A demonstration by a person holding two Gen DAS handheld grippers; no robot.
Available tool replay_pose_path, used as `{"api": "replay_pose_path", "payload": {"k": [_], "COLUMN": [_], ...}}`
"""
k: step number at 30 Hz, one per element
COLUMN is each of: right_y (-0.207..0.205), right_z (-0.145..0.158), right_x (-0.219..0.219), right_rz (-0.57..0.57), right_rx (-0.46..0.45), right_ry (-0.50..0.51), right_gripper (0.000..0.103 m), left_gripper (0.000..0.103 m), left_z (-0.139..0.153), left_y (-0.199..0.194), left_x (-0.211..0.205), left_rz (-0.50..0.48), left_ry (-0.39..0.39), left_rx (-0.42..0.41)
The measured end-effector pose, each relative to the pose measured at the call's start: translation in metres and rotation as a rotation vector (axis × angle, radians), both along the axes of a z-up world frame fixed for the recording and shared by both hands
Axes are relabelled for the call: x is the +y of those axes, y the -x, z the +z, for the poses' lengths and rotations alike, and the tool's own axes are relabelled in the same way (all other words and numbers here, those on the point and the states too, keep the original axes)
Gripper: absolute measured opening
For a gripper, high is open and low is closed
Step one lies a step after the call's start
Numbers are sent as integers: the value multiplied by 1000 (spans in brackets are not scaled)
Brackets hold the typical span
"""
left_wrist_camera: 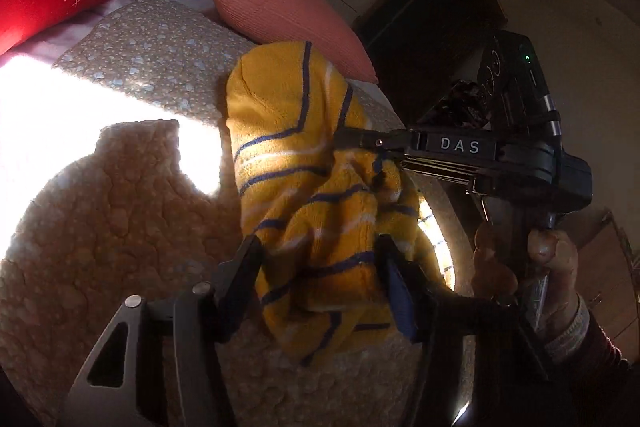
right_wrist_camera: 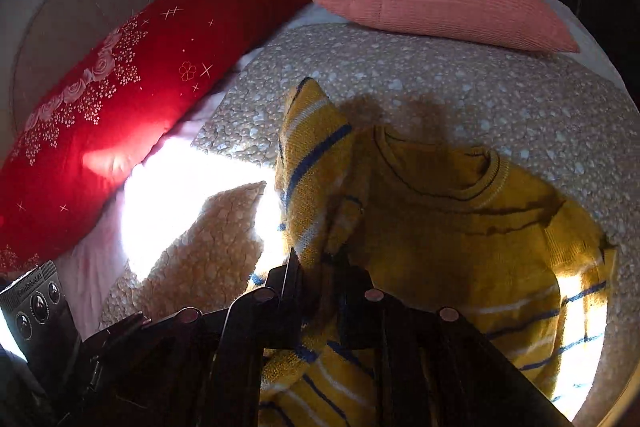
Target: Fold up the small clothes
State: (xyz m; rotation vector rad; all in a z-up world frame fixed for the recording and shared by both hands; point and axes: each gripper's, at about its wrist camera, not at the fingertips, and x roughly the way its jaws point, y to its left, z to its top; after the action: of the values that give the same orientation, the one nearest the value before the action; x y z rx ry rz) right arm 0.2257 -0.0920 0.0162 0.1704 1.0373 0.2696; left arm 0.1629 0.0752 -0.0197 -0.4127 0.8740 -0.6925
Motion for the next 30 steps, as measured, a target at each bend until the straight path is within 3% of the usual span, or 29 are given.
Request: {"api": "replay_pose_path", "payload": {"k": [5,10,13,17,18,20,24,25,27,28,29,30], "right_y": [17,23,26,38,40,46,67,70,77,79,80,79], "right_z": [10,-9,-34,-57,-60,-61,-41,-35,-27,-23,-21,-21], "right_x": [-67,-145,-178,-212,-210,-208,-222,-220,-215,-208,-199,-190], "right_rz": [-114,-275,-354,-428,-437,-452,-503,-496,-455,-437,-419,-399], "right_rx": [-40,-26,13,40,44,55,-6,-22,-36,-42,-48,-45], "right_ry": [-20,-11,30,-45,-24,50,-64,-120,-222,-241,-247,-242], "right_gripper": [11,11,7,5,4,0,2,6,30,51,63,66], "left_gripper": [49,50,51,57,57,57,57,57,57,57,58,58], "left_z": [4,1,-3,-12,-17,-23,-30,-29,-28,-27,-26,-26], "left_y": [8,18,16,3,-2,-8,-20,-19,-17,-17,-15,-14], "left_x": [-66,-102,-101,-93,-90,-86,-80,-78,-71,-69,-68,-66], "left_rz": [-107,-211,-195,-144,-130,-110,-76,-69,-57,-50,-42,-35], "left_ry": [11,-5,-25,-39,-62,-84,-84,-83,-77,-78,-81,-87], "left_rx": [-28,-29,-25,10,20,40,65,65,63,62,60,59]}}
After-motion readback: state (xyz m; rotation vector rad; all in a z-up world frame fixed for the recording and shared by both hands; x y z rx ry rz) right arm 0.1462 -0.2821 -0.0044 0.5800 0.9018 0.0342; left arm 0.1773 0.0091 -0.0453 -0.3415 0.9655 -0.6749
